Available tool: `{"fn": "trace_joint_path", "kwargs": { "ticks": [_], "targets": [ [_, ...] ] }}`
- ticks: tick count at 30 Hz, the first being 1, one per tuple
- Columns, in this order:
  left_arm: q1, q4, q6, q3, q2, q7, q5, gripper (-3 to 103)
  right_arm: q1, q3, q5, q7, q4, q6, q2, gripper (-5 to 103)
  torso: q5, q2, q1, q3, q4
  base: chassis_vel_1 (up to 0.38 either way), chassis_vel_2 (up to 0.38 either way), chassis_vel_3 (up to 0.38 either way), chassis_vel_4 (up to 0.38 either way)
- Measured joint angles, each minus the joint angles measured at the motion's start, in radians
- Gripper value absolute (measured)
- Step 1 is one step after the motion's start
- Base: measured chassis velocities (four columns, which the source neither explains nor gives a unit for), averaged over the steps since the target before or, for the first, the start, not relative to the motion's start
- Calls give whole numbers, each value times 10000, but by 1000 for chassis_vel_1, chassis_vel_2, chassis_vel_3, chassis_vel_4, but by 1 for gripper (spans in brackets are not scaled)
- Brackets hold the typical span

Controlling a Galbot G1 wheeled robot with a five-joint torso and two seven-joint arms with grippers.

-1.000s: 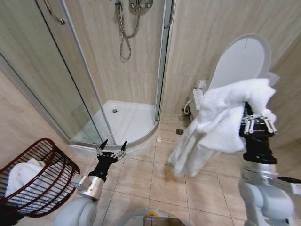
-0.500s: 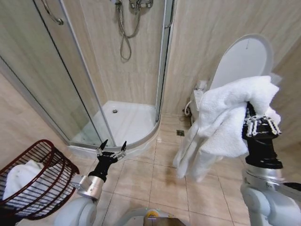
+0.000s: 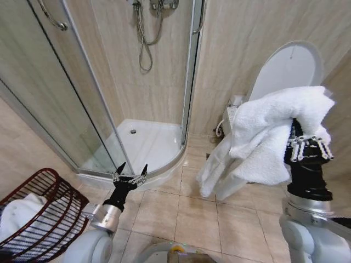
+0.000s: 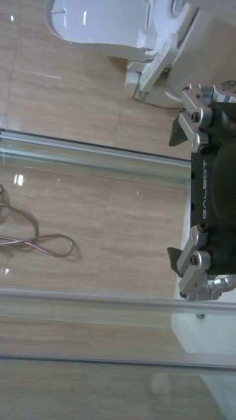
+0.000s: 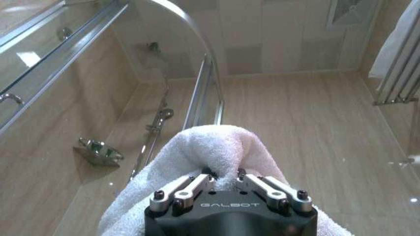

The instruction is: Discard the used towel into the hamper.

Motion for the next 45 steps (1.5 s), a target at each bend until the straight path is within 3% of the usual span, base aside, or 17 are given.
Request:
{"fn": "trace_joint_path", "kwargs": {
  "ticks": [45],
  "targets": [
    [0, 0, 0, 0, 0, -1, 0, 100, 2, 0, 106, -145, 125, 152, -37, 12, 1, 1748, 561, 1189, 0, 13, -11, -11, 10]
  ]
}}
